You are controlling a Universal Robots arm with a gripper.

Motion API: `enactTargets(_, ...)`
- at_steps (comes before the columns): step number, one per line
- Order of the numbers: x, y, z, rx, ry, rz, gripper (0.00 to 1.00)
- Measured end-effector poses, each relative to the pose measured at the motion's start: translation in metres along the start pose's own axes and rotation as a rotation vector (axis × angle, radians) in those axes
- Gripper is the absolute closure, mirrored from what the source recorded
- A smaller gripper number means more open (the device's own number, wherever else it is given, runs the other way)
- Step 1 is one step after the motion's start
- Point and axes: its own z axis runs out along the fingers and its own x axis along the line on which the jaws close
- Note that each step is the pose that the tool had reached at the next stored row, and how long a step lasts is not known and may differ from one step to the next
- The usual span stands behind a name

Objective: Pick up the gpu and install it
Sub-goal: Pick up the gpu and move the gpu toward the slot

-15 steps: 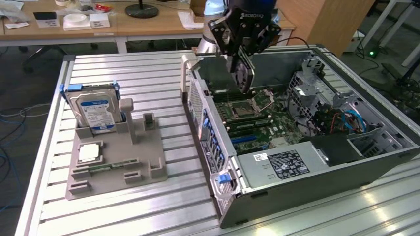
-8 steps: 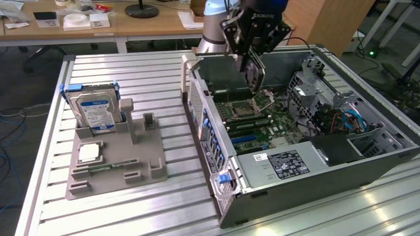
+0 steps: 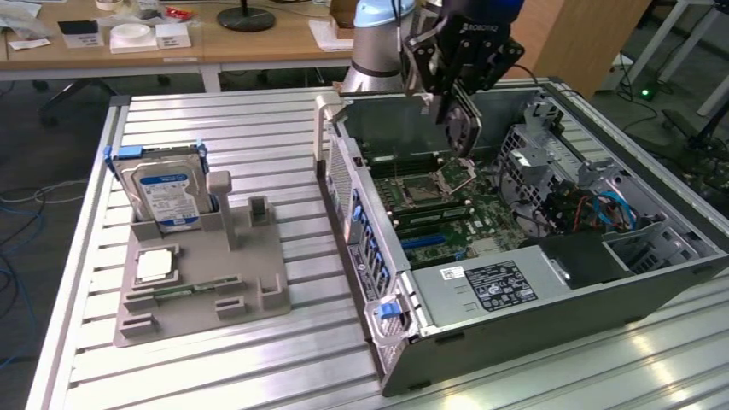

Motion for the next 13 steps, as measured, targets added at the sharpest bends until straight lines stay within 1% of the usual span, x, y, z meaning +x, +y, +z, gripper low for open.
enactTargets(13,-0.041,0.0006,-0.0001,0.0,0.0,0.0,0.72)
